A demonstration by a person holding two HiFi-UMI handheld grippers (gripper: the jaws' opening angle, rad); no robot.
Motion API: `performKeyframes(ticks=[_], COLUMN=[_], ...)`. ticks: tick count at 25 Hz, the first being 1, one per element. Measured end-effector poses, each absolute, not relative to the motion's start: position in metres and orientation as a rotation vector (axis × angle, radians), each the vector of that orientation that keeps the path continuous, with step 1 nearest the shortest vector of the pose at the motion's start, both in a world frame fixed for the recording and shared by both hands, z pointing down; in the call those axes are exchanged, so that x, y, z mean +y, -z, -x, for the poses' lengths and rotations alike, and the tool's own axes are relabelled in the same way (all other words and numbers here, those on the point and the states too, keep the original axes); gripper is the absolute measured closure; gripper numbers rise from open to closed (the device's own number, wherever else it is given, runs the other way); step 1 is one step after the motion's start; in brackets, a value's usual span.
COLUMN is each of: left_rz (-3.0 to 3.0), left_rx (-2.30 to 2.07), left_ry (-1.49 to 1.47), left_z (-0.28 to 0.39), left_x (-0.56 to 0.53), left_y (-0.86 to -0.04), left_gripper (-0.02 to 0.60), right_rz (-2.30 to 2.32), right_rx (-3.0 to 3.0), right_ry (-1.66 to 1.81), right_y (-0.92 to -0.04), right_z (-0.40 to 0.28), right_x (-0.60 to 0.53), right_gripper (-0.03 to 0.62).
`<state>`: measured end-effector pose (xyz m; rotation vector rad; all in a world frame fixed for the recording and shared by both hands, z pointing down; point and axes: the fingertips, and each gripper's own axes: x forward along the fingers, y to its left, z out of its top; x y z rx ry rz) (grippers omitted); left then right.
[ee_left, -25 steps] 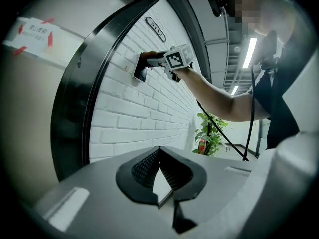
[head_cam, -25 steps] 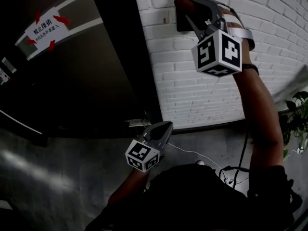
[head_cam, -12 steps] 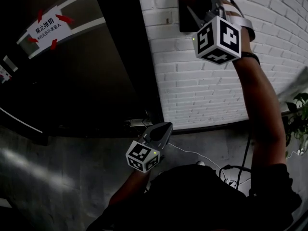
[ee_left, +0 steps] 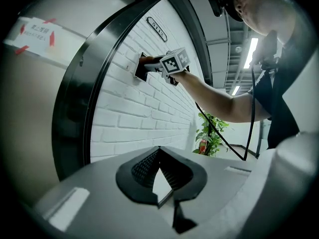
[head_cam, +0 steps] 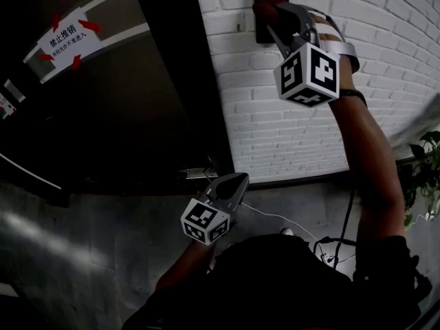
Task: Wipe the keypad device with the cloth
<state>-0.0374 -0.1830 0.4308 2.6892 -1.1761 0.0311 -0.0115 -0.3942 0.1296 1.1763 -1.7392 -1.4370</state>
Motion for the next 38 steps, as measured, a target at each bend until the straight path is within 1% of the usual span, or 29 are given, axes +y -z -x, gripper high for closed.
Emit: performKeyframes(ticks=[8, 38], left_rz=[-2.688, -2.7], left_rx=[-1.186, -1.187], left_ry=[-0.025, -0.039], left_z=[0.04, 0.047], left_x=[-0.185, -0.182], left_y=[-0.429, -0.426], left_gripper=[0.565, 0.565], right_rz=[-1.144, -1.08], right_rx=[-1.753, -1.759], right_ry=[1.412, 1.337], right_y=[-0.159, -0.225], right_z=[0.011, 0.007], right_x=[-0.394, -0.395], right_gripper=[0.454, 0.453])
